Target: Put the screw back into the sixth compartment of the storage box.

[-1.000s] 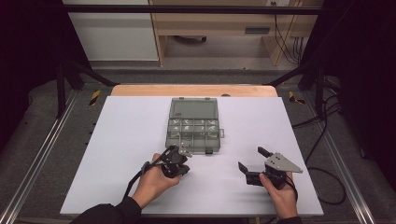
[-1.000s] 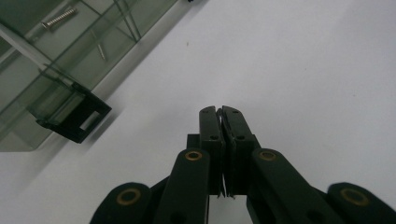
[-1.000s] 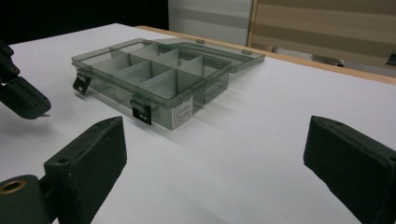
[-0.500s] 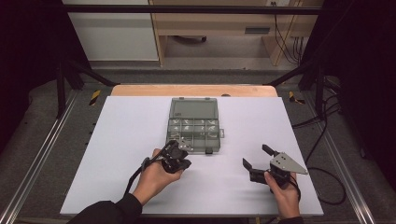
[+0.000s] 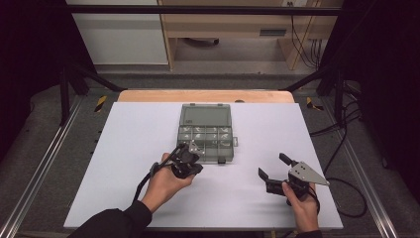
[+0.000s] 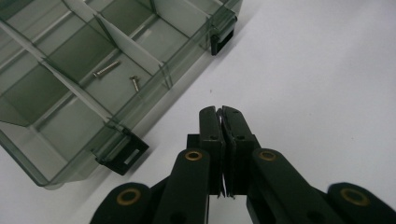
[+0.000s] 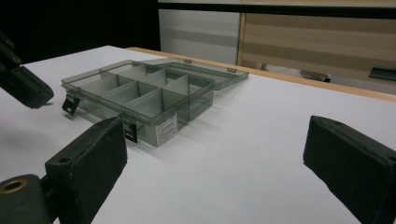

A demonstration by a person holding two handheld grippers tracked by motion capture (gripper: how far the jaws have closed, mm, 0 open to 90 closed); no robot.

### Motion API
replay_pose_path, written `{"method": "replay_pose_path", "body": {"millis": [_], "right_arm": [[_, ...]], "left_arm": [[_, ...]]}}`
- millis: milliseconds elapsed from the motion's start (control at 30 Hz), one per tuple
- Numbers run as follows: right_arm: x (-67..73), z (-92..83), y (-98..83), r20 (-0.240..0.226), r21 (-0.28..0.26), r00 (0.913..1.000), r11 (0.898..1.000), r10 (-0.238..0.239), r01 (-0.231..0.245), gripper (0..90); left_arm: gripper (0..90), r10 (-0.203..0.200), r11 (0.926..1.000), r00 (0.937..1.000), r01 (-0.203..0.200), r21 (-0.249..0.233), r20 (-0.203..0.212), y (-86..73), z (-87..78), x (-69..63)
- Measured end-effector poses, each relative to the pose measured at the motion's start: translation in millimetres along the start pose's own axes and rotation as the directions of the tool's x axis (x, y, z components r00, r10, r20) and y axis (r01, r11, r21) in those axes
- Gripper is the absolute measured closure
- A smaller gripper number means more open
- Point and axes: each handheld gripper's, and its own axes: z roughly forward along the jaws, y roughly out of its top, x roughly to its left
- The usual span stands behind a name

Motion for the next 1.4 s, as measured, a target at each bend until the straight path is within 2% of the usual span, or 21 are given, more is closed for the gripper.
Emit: {"method": "replay_pose_path", "body": {"millis": [367, 467, 567, 733, 1033, 1400], "right_arm": [[0.5, 0.4, -0.4, 0.003, 0.008, 1.0, 1.0, -0.005, 0.005, 5.6], [0.9, 0.5, -0.3, 0.004, 0.011, 1.0, 1.0, -0.003, 0.003, 5.6], [0.8, 0.8, -0.5, 0.002, 0.01, 1.0, 1.0, -0.005, 0.005, 5.6], [1.2, 0.6, -0.2, 0.001, 0.009, 1.0, 1.0, -0.001, 0.001, 5.5], [1.4, 0.5, -0.3, -0.003, 0.012, 1.0, 1.0, -0.003, 0.003, 5.5], [1.2, 0.1, -0.3, -0.002, 0.014, 1.0, 1.0, -0.006, 0.006, 5.4]], "left_arm": [[88.0, -0.047, 0.9971, 0.9979, 0.045, -0.062, -0.044, 10.6, 1.3, 17.1], [88.0, -0.067, 0.9935, 0.9962, 0.061, -0.096, -0.056, 12.2, 2.6, 20.3], [88.0, -0.074, 0.9933, 0.9949, 0.067, -0.094, -0.068, 12.8, 3.1, 25.1], [88.0, -0.106, 0.9876, 0.9914, 0.095, -0.124, -0.077, 13.9, 4.6, 32.0], [88.0, -0.112, 0.9838, 0.9886, 0.096, -0.152, -0.101, 14.6, 7.8, 38.6], [88.0, -0.101, 0.9844, 0.9893, 0.083, -0.155, -0.106, 15.3, 12.1, 39.6]]}}
